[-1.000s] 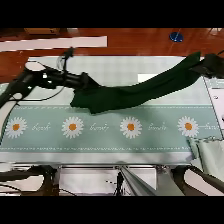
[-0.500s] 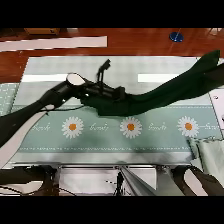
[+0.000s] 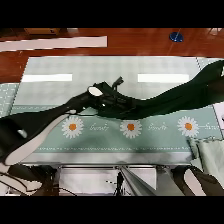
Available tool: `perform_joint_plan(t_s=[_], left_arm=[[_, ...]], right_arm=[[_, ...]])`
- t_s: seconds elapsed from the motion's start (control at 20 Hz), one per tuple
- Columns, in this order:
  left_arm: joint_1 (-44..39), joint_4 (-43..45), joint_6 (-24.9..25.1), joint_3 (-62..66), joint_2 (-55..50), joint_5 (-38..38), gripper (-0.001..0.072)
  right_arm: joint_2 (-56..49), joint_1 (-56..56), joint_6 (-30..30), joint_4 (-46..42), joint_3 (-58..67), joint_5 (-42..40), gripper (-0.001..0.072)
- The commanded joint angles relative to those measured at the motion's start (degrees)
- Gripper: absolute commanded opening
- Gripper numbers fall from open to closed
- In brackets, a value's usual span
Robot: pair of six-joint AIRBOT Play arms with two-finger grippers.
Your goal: Fold the shirts.
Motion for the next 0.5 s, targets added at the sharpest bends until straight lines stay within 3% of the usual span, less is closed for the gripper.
perform_joint_plan(t_s=[0.0,0.25,0.45], left_arm=[[-4.2,-4.9,0.2,5.2,-6.2,-1.9,0.0023],[-9.7,-7.6,-0.1,16.0,-12.1,-3.0,0.0021],[-4.4,-6.2,-0.2,16.3,-11.1,-7.0,0.0020]], right_arm=[[0.2,0.0,0.1,-0.4,0.0,0.4,0.0025],[0.2,0.0,-0.1,-3.8,0.0,0.0,0.0024],[0.1,0.0,-0.1,-4.6,0.0,0.0,0.0025]])
